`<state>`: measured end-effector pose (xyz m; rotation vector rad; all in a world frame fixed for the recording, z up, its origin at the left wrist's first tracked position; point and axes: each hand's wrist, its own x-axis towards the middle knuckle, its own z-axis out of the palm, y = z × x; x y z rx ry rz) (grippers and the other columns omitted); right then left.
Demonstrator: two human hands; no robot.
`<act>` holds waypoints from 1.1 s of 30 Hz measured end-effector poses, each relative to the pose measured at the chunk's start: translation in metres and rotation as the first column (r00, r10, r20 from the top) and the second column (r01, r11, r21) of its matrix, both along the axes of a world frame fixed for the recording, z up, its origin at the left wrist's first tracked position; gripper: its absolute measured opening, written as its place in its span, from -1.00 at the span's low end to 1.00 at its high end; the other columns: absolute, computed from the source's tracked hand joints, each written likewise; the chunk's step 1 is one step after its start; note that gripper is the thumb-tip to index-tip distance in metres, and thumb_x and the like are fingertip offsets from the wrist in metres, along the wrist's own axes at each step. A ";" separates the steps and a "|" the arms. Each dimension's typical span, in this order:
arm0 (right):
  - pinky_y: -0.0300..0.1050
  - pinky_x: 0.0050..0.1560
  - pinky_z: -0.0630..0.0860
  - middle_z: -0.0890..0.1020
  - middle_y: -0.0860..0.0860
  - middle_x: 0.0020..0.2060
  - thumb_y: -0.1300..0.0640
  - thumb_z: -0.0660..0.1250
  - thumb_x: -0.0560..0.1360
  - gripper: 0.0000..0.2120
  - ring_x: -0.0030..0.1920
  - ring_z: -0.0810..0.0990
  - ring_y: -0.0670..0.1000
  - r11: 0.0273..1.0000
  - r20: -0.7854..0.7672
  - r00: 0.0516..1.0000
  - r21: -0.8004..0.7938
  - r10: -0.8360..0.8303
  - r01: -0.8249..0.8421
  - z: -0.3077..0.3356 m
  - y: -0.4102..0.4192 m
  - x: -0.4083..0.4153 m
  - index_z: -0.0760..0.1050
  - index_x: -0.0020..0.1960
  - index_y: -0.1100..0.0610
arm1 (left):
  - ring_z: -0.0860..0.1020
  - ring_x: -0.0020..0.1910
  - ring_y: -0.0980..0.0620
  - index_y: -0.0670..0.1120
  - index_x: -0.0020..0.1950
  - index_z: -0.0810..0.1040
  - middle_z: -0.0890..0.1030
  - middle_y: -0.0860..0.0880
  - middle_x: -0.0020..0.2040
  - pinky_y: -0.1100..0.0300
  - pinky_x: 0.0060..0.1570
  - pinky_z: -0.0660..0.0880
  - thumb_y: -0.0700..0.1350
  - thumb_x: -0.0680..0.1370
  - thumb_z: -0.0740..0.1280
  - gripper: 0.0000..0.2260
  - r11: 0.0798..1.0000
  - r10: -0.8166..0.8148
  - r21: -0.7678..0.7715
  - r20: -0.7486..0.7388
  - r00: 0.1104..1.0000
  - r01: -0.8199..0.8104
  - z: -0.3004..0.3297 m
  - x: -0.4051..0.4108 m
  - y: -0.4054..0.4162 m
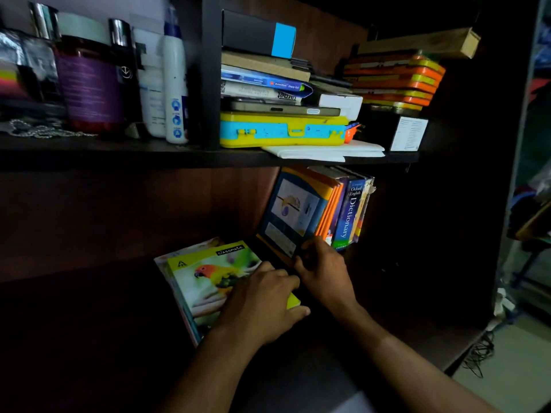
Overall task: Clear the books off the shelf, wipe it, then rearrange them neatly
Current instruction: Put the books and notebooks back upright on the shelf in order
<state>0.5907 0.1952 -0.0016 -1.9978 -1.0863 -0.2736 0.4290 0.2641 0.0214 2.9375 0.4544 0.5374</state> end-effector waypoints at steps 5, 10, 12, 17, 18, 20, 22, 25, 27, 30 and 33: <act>-0.02 -0.06 0.64 0.68 -0.07 -0.01 0.02 0.36 0.55 -0.74 -0.07 0.65 -0.08 1.000 0.021 1.000 -0.023 -0.011 0.011 0.001 0.001 -0.002 0.51 0.23 -0.01 | 0.53 0.14 0.08 0.09 0.20 0.59 0.58 0.12 0.13 0.13 0.08 0.50 0.14 0.59 0.30 -0.75 0.976 -0.012 -0.215 0.126 0.992 0.039 0.009 -0.004 0.002; -0.06 -0.16 0.63 0.66 -0.13 -0.11 -0.17 0.32 0.56 -0.77 -0.16 0.63 -0.18 0.987 0.001 0.987 0.003 0.163 -0.163 0.004 -0.004 -0.007 0.54 0.11 -0.07 | 0.46 0.34 -0.09 0.16 0.42 0.44 0.49 0.02 0.42 -0.03 0.27 0.38 0.11 0.55 0.25 -0.59 0.878 0.478 -0.059 0.120 0.870 -0.474 0.015 -0.029 0.048; -0.03 -0.23 0.58 0.64 -0.11 -0.20 -0.35 0.30 0.51 -0.64 -0.22 0.61 -0.15 0.943 -0.020 0.952 -0.137 0.305 -0.304 0.005 -0.006 -0.011 0.56 0.02 -0.06 | 0.36 0.46 -0.21 0.15 0.48 0.36 0.40 -0.10 0.51 -0.08 0.41 0.28 0.26 0.49 0.18 -0.44 0.746 0.654 -0.083 -0.094 0.751 -0.661 0.003 -0.038 0.075; 0.09 -0.20 0.53 0.65 0.01 -0.20 -0.34 0.43 0.43 -0.63 -0.20 0.62 0.01 0.903 -0.160 0.925 -0.211 0.346 -0.374 0.005 -0.001 -0.007 0.59 -0.06 -0.05 | 0.43 0.31 -0.33 -0.02 0.34 0.53 0.51 -0.25 0.28 -0.12 0.28 0.40 0.27 0.44 0.40 -0.43 0.709 0.700 -0.184 0.065 0.711 -0.681 -0.005 -0.039 0.084; 0.09 -0.19 0.53 0.66 0.02 -0.19 -0.24 0.48 0.45 -0.72 -0.18 0.63 0.04 0.907 -0.200 0.911 -0.153 0.360 -0.392 0.005 -0.001 -0.006 0.60 -0.06 -0.04 | 0.45 0.24 -0.34 -0.05 0.33 0.55 0.53 -0.26 0.24 -0.15 0.20 0.41 0.18 0.43 0.48 -0.46 0.720 0.694 -0.164 0.186 0.695 -0.675 -0.002 -0.038 0.080; 0.06 -0.12 0.58 0.70 -0.02 -0.15 -0.06 0.51 0.50 -0.83 -0.15 0.67 0.02 0.910 -0.236 0.885 -0.007 0.402 -0.415 0.004 -0.002 -0.005 0.58 -0.04 -0.01 | 0.48 0.16 -0.35 -0.07 0.33 0.54 0.55 -0.26 0.20 -0.17 0.09 0.40 0.02 0.43 0.51 -0.50 0.768 0.607 -0.157 0.488 0.627 -0.621 0.004 -0.035 0.074; -0.02 -0.05 0.62 0.72 -0.06 -0.09 0.04 0.47 0.54 -0.86 -0.07 0.70 -0.05 0.913 -0.218 0.888 0.138 0.406 -0.384 0.002 -0.002 -0.006 0.55 0.02 0.04 | 0.50 0.24 -0.28 -0.06 0.45 0.44 0.54 -0.22 0.28 -0.12 0.17 0.43 -0.11 0.44 0.53 -0.40 0.862 0.504 -0.367 0.689 0.521 -0.350 0.008 -0.029 0.072; -0.10 -0.07 0.59 0.70 -0.12 -0.06 0.02 0.40 0.59 -0.84 -0.06 0.67 -0.15 0.945 -0.112 0.959 0.236 0.260 -0.229 0.000 -0.004 -0.002 0.47 0.11 0.00 | 0.61 0.25 0.03 0.06 0.45 0.40 0.61 -0.07 0.32 0.10 0.19 0.54 -0.10 0.40 0.62 -0.31 0.549 0.605 -0.773 0.630 0.487 0.319 0.014 -0.023 0.061; -0.05 -0.06 0.60 0.67 -0.12 0.00 -0.02 0.37 0.60 -0.81 -0.04 0.65 -0.14 0.953 -0.084 0.974 0.243 0.208 -0.183 0.000 -0.005 -0.001 0.43 0.17 -0.04 | 0.68 0.08 0.11 0.03 0.20 0.63 0.72 0.02 0.13 0.19 0.04 0.55 -0.11 0.48 0.54 -0.68 0.297 0.536 -0.852 0.522 0.664 0.430 0.016 -0.023 0.044; -0.12 0.03 0.55 0.47 -0.09 0.18 -0.17 0.33 0.57 -0.57 0.11 0.50 -0.15 0.976 0.053 0.987 0.150 0.154 -0.160 0.003 -0.001 -0.010 0.41 0.33 0.02 | 0.67 -0.09 0.16 0.01 -0.21 0.69 0.72 0.11 -0.21 0.19 -0.10 0.45 -0.17 0.56 0.46 -0.84 0.499 0.533 -0.837 0.501 0.682 0.224 0.014 -0.022 0.031; -0.16 0.22 0.46 0.36 -0.02 0.26 -0.29 0.37 0.48 -0.30 0.25 0.39 -0.06 0.983 0.278 0.955 0.120 0.102 -0.140 0.008 -0.003 -0.027 0.34 0.46 0.08 | 0.63 0.04 -0.13 -0.15 -0.16 0.67 0.70 -0.09 -0.15 0.11 -0.08 0.41 -0.07 0.59 0.42 -0.81 0.655 0.660 -0.754 0.540 0.522 -0.047 0.019 -0.017 0.023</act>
